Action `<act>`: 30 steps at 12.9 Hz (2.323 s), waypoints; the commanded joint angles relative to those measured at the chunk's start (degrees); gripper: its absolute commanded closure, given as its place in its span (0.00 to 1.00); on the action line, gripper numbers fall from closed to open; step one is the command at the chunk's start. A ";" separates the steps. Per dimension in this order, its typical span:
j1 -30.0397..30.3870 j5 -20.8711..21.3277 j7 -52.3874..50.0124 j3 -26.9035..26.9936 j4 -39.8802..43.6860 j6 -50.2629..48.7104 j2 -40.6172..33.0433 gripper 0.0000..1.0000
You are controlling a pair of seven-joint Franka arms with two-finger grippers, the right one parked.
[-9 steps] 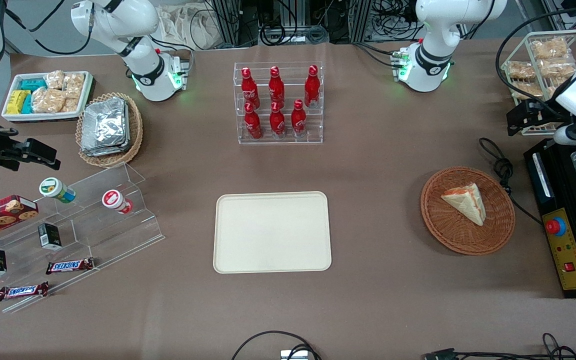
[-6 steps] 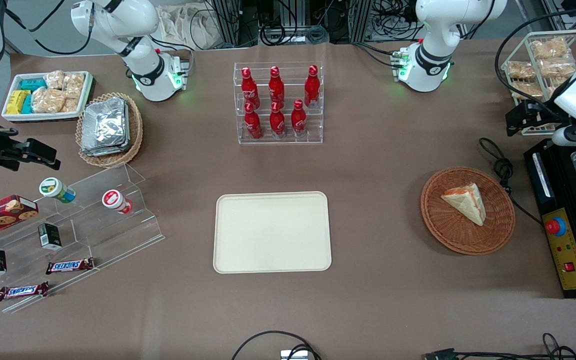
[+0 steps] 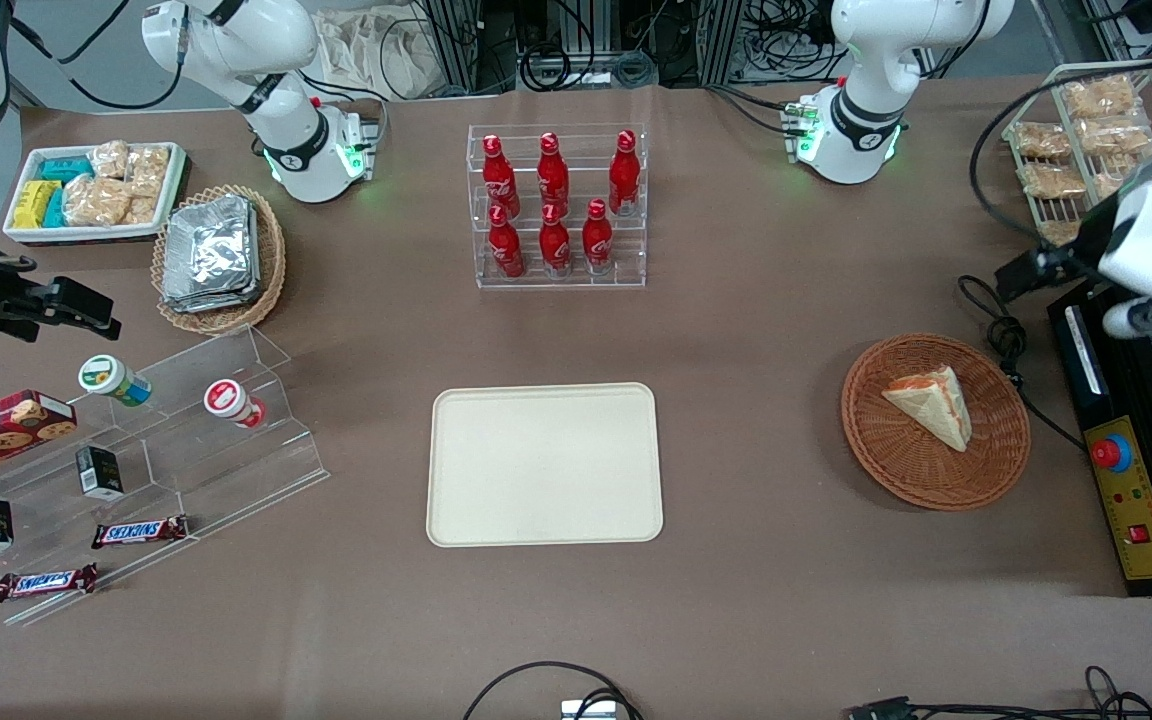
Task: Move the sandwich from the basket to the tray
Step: 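Move the left gripper over the wrapped sandwich in the wicker basket, then lower the open left gripper around the sandwich's upright edge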
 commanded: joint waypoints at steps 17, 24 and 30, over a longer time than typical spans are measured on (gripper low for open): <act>7.59 -0.11 -23.52 0.50 -43.33 55.49 -0.57 0.00; 7.15 -0.11 -27.32 0.42 -45.01 62.01 3.04 0.00; 7.15 -0.11 -28.81 0.42 -45.45 67.98 7.08 0.00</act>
